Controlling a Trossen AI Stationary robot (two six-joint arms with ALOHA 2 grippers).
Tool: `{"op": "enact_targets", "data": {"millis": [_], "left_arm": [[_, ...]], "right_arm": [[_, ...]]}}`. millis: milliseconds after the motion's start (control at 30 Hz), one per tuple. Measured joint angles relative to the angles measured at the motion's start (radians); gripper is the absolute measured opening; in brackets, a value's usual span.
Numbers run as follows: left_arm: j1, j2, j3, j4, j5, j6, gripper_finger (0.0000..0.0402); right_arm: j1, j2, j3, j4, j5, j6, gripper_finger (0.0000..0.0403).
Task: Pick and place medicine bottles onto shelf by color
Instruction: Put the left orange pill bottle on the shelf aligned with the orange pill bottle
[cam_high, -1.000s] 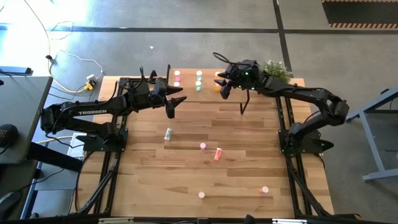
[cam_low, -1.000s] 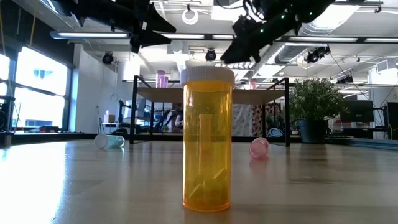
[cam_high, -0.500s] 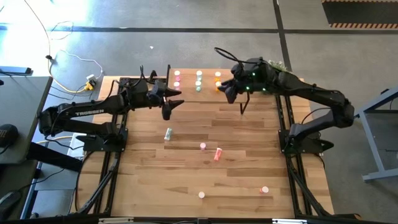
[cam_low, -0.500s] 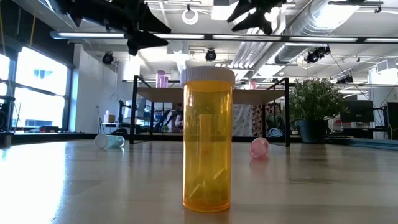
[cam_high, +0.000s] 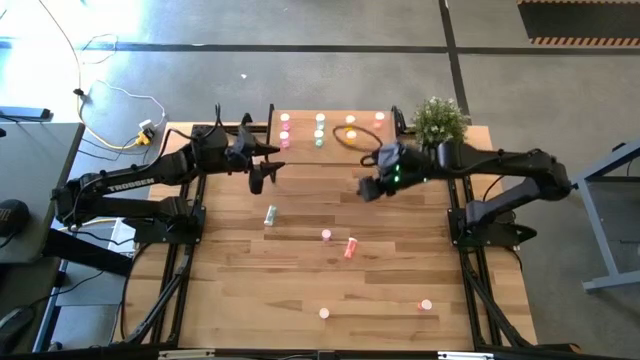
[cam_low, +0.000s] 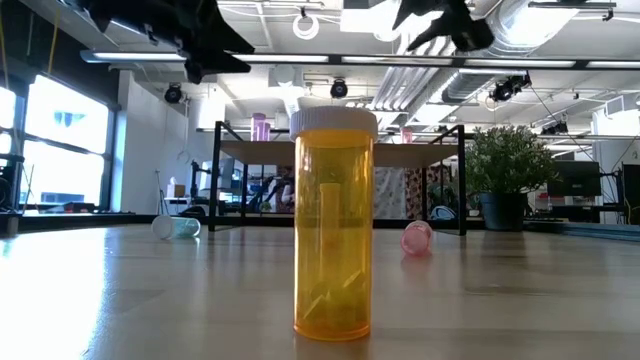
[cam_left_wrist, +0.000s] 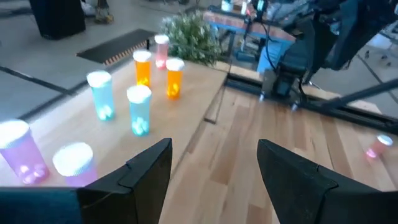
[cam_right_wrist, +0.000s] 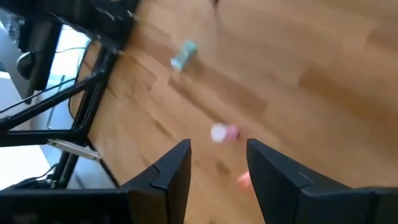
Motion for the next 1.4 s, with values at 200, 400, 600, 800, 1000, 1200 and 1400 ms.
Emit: {"op": "enact_targets", "data": {"millis": [200,400,600,800,1000,1200,1400], "left_arm": [[-0.003,0.0,0.0,-0.036,0.042,0.0,0.0225],[-0.003,0.0,0.0,-0.038,0.042,0.0,0.0225],[-0.003,0.0,0.0,-0.039,0.042,0.001,0.0225],[-0.006,0.0,0.0,-0.065,0.043,0.033,0.0225],[-0.01,0.001,0.0,-0.079,0.043,0.034,0.0225],[-0.011,0.001,-0.001,-0.081,0.038,0.06,0.0225],[-0.016,-0.007,-0.001,-0.077,0.034,0.06,0.0225]], "right_arm": [[0.111,0.0,-0.135,0.059,0.014,0.275,0.0146],[0.195,0.001,-0.266,0.183,0.051,0.492,0.0146],[0.252,0.011,-0.386,0.369,0.113,0.645,0.0146],[0.281,0.026,-0.414,0.589,0.171,0.667,0.0146],[0.296,0.055,-0.305,0.565,0.269,0.621,0.0146],[0.296,0.135,-0.162,0.407,0.266,0.568,0.0146],[0.298,0.194,-0.135,0.214,0.214,0.629,0.0146]]}}
